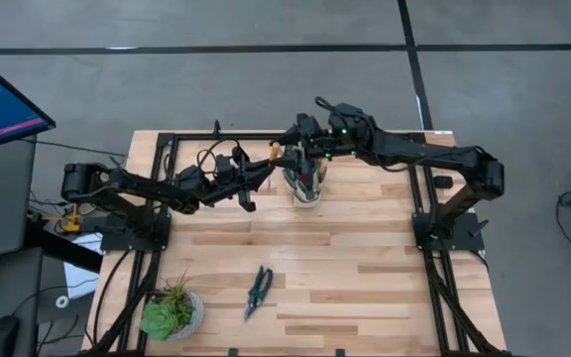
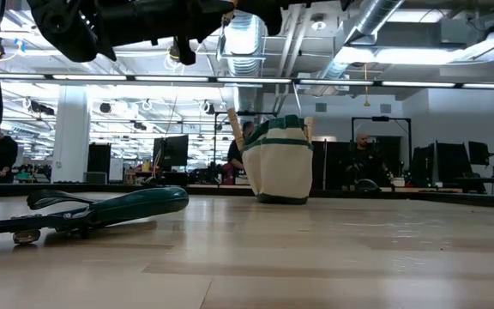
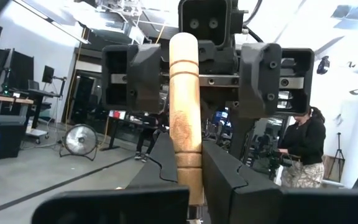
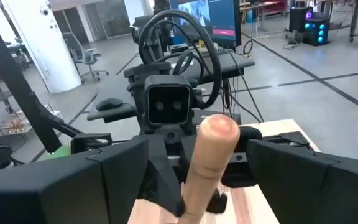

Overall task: Pick & Place Garden tools in Gardening bag
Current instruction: Put the trowel into the gardening bag

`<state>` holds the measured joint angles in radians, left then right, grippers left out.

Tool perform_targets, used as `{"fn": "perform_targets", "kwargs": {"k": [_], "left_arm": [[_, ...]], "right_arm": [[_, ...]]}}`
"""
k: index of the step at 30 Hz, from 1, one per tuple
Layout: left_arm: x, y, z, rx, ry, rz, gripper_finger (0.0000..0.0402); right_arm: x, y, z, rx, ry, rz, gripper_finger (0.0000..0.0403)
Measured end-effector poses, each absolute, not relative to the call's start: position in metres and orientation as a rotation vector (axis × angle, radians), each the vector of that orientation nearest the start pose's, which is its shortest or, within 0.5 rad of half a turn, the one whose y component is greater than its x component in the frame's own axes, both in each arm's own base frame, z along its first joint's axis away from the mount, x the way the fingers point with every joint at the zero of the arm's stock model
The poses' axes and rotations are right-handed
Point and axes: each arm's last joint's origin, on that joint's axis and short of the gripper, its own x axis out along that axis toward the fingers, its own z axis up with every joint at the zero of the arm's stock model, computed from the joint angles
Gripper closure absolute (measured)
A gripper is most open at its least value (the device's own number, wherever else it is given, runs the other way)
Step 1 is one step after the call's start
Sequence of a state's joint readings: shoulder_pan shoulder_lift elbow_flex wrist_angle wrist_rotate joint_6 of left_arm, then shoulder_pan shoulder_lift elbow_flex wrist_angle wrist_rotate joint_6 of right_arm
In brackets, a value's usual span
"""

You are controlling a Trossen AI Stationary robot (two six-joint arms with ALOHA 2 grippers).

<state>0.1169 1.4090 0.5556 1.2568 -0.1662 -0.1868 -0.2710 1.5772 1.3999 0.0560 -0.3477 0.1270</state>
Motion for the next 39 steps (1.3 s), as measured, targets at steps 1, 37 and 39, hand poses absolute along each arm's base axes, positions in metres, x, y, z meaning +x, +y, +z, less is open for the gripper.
{"fn": "perform_targets", "kwargs": {"k": [1,37,39], "left_arm": [[0.27,0.037,0.257,-0.19,-0.429,0.242,0.0396],[0.273,0.04,0.248,-0.304,-0.339,0.204,0.0367],[0.274,0.043,0.245,-0.345,-0.312,0.197,0.0349]], "right_arm": [[0.358,-0.089,0.373,0.16,0.118,0.069,0.0138],[0.356,-0.087,0.365,0.144,0.199,0.115,0.0342],[0.355,-0.087,0.363,0.143,0.222,0.113,0.0342]]}}
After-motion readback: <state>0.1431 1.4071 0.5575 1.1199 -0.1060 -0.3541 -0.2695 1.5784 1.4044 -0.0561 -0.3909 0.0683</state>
